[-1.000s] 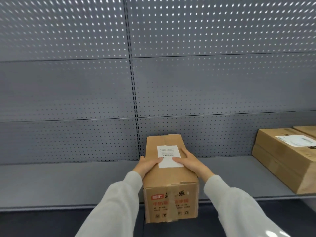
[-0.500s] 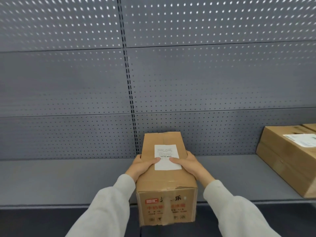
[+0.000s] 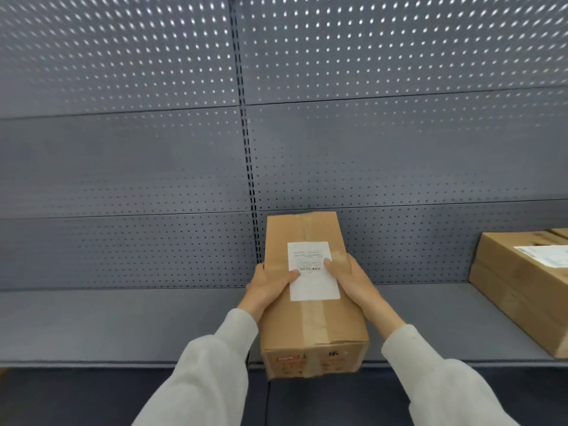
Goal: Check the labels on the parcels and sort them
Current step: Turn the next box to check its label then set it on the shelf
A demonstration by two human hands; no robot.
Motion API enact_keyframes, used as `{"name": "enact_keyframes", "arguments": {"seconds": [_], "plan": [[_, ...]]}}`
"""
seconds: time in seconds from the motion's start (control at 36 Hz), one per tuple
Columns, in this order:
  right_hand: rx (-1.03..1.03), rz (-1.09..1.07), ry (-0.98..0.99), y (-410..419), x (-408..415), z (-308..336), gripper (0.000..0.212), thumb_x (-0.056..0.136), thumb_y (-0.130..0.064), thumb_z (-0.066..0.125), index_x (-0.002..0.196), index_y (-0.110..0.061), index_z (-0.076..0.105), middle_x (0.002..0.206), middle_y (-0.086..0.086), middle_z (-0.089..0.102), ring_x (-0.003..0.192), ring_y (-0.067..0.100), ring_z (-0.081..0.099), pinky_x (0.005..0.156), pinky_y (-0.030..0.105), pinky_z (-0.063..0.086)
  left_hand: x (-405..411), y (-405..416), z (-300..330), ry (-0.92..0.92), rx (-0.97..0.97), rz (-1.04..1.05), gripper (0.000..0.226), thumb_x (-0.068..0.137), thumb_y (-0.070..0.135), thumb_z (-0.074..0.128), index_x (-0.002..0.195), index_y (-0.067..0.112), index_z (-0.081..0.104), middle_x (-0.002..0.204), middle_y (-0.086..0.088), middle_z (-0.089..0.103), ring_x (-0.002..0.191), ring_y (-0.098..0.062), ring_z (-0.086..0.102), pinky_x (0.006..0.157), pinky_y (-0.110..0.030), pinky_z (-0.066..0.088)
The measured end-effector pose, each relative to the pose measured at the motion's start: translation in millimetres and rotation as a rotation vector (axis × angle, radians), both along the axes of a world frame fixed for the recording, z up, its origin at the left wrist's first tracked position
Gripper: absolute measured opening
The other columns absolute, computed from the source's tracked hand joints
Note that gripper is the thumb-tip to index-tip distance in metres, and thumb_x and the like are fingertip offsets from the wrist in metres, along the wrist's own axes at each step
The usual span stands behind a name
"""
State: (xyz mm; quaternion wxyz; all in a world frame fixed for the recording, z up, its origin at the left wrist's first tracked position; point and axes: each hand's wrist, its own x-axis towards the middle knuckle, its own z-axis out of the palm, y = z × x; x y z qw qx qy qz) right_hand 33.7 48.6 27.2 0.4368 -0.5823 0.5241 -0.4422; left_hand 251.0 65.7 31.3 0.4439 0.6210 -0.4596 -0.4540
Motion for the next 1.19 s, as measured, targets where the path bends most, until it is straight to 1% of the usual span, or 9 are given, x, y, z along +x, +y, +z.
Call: {"name": "enact_keyframes", "arguments": {"seconds": [0.06, 0.17, 0.39, 0.58, 0.75, 0.83, 1.0, 1.11, 1.19], "plan": [[-0.051, -0.075, 0.015, 7.7, 0.0, 16.2, 0.066, 0.085, -0.067, 0.066, 0.140, -0.037, 0.047, 0.123, -0.016, 0.066, 0.108, 0.013, 0.066, 0.093, 0.040, 0.054, 0.7, 2.8, 8.3, -0.034, -0.089, 0.009, 0.077, 0.055, 0.068, 0.089, 0.117, 0.044, 0.050, 0.121, 0.012, 0.066, 0.122, -0.022, 0.061, 0.103, -0.050, 0.053], [-0.165, -0.151, 0.009, 17.5, -4.9, 35.0, 0.071, 0.089, -0.048, 0.073, 0.146, -0.025, 0.037, 0.129, -0.005, 0.062, 0.104, 0.014, 0.062, 0.074, 0.026, 0.048, 0.1, 14.7, 19.2, -0.158, -0.229, 0.013, 0.107, 0.048, 0.079, 0.085, 0.138, 0.048, 0.035, 0.129, 0.015, 0.061, 0.127, -0.019, 0.055, 0.108, -0.051, 0.048], [-0.199, -0.120, 0.098, 32.0, -12.9, 18.3, 0.087, 0.080, -0.029, 0.086, 0.149, -0.025, 0.034, 0.149, -0.003, 0.051, 0.135, 0.017, 0.051, 0.105, 0.038, 0.046, 0.4, 39.8, -6.3, -0.115, -0.353, -0.009, 0.083, 0.077, 0.028, 0.091, 0.135, 0.036, 0.031, 0.135, 0.017, 0.051, 0.124, -0.008, 0.052, 0.101, -0.030, 0.045], [-0.131, -0.104, 0.076, 39.0, -18.2, -12.7, 0.091, 0.078, -0.019, 0.088, 0.150, -0.024, 0.033, 0.151, -0.003, 0.049, 0.141, 0.017, 0.044, 0.110, 0.041, 0.043, -3.0, 37.7, -38.7, -0.116, -0.346, 0.024, 0.082, 0.074, 0.027, 0.093, 0.133, 0.038, 0.035, 0.140, 0.013, 0.051, 0.133, -0.015, 0.052, 0.109, -0.036, 0.045], [-0.073, -0.069, -0.013, 37.3, -25.8, -16.5, 0.072, 0.080, -0.044, 0.083, 0.137, -0.031, 0.042, 0.137, -0.008, 0.055, 0.131, 0.016, 0.053, 0.102, 0.035, 0.049, -4.6, 42.0, -34.4, -0.092, -0.397, 0.006, 0.086, 0.072, 0.036, 0.094, 0.132, 0.039, 0.033, 0.136, 0.017, 0.051, 0.128, -0.017, 0.055, 0.099, -0.029, 0.044], [-0.132, -0.064, -0.041, 34.8, -32.0, -0.5, 0.076, 0.076, -0.063, 0.077, 0.138, -0.033, 0.043, 0.137, -0.012, 0.054, 0.131, 0.011, 0.051, 0.105, 0.035, 0.047, -4.8, 41.2, -11.2, -0.103, -0.475, 0.051, 0.100, 0.067, 0.049, 0.093, 0.142, 0.045, 0.027, 0.149, 0.011, 0.039, 0.134, -0.018, 0.048, 0.105, -0.039, 0.045], [-0.462, -0.118, 0.111, 27.0, -38.6, 59.2, 0.075, 0.087, -0.065, 0.065, 0.151, -0.039, 0.036, 0.155, -0.018, 0.039, 0.142, 0.001, 0.035, 0.113, 0.035, 0.034, -3.9, 33.1, 58.9, -0.438, -0.785, 0.005, 0.101, 0.071, 0.059, 0.087, 0.151, 0.048, 0.027, 0.157, 0.026, 0.029, 0.145, -0.003, 0.030, 0.115, -0.038, 0.034], [-0.588, -0.032, 0.399, 18.9, -34.8, 95.4, 0.065, 0.093, -0.064, 0.058, 0.151, -0.043, 0.036, 0.158, -0.022, 0.035, 0.146, 0.000, 0.028, 0.115, 0.034, 0.030, -3.7, 17.9, 85.2, -0.781, -0.751, -0.105, 0.088, 0.075, 0.072, 0.075, 0.149, 0.045, 0.038, 0.158, 0.022, 0.036, 0.147, -0.006, 0.029, 0.117, -0.051, 0.036], [-0.549, 0.084, 0.644, 7.2, -31.9, 104.4, 0.067, 0.093, -0.068, 0.053, 0.152, -0.040, 0.039, 0.160, -0.017, 0.035, 0.149, 0.006, 0.027, 0.119, 0.039, 0.029, -4.1, 13.1, 90.2, -0.895, -0.686, -0.167, 0.076, 0.078, 0.073, 0.071, 0.144, 0.041, 0.051, 0.149, 0.021, 0.051, 0.140, -0.007, 0.039, 0.112, -0.047, 0.042]]}}
